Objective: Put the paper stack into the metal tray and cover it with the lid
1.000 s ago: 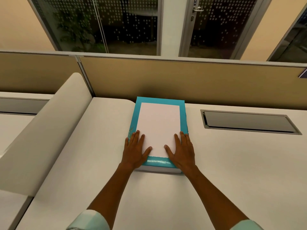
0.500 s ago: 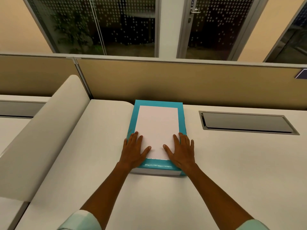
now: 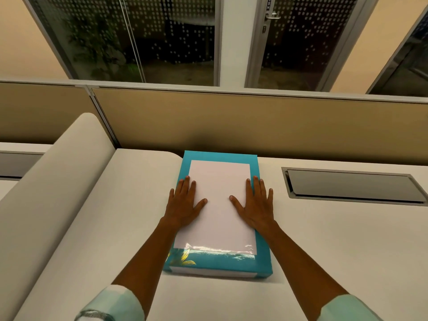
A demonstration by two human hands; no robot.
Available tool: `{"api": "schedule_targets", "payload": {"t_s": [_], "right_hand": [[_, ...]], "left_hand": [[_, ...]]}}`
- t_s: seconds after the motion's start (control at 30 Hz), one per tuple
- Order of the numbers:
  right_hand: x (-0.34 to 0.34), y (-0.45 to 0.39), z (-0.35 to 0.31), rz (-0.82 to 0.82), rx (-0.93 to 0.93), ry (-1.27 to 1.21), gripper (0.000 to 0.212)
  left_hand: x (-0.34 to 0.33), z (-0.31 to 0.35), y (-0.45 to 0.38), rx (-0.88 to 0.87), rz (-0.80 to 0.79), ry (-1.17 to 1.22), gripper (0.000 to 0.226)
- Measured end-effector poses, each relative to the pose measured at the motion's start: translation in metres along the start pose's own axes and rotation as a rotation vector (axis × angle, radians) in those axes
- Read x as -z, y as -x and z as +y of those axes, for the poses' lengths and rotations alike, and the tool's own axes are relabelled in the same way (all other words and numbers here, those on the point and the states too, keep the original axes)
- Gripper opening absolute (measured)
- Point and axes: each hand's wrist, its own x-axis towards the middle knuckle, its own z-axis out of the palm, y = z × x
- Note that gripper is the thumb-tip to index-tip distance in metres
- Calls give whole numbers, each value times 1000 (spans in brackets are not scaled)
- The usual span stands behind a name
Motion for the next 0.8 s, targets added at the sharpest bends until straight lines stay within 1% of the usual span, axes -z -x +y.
{"api": "schedule_targets", "payload": {"t_s": [0.23, 0.4, 0.5, 0.7, 0.8], "right_hand": [[-7, -31, 1, 40, 30, -2, 95], [-10, -31, 0, 77, 15, -14, 104], [-5, -31, -3, 43, 5, -3, 109], [8, -25, -5, -51, -2, 37, 99], [9, -10, -7, 28, 9, -1, 95]], "left_hand": [[1, 2, -26, 2, 43, -44, 80], [-3, 8, -27, 23, 76, -60, 79], [1, 13, -24, 49, 51, -76, 79], [28, 17, -31, 72, -125, -166, 81], [29, 17, -19, 42, -55, -182, 81]]}}
